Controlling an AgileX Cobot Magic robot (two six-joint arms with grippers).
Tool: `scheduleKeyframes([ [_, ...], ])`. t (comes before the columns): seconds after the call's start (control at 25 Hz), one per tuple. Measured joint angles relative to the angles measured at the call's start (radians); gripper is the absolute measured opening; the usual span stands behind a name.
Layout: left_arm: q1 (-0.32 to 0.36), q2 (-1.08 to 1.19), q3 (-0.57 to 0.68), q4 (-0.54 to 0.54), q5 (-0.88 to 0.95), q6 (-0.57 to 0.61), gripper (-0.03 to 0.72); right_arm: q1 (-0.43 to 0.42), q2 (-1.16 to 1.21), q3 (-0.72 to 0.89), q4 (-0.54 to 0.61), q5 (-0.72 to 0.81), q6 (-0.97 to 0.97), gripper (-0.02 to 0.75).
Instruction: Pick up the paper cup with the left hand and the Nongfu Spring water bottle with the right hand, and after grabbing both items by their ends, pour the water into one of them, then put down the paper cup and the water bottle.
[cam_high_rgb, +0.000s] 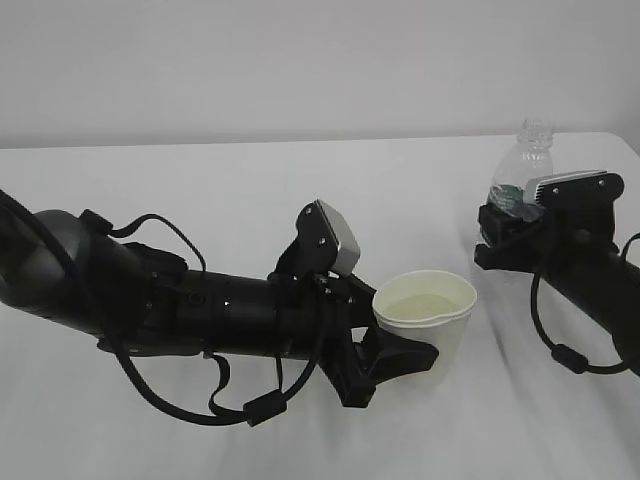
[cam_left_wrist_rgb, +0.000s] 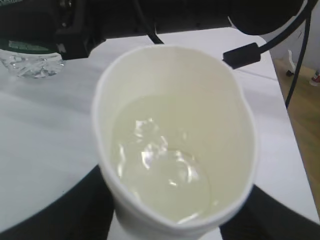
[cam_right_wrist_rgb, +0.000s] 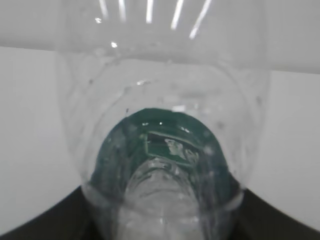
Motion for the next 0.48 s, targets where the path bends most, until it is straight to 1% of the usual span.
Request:
scheduleKeyframes([
  [0.48, 0.000, 0.000, 0.000, -0.002, 0.006, 0.000, 0.425, 0.000, 0.040, -0.035, 0.000, -0.001, 0.016, 0.361],
])
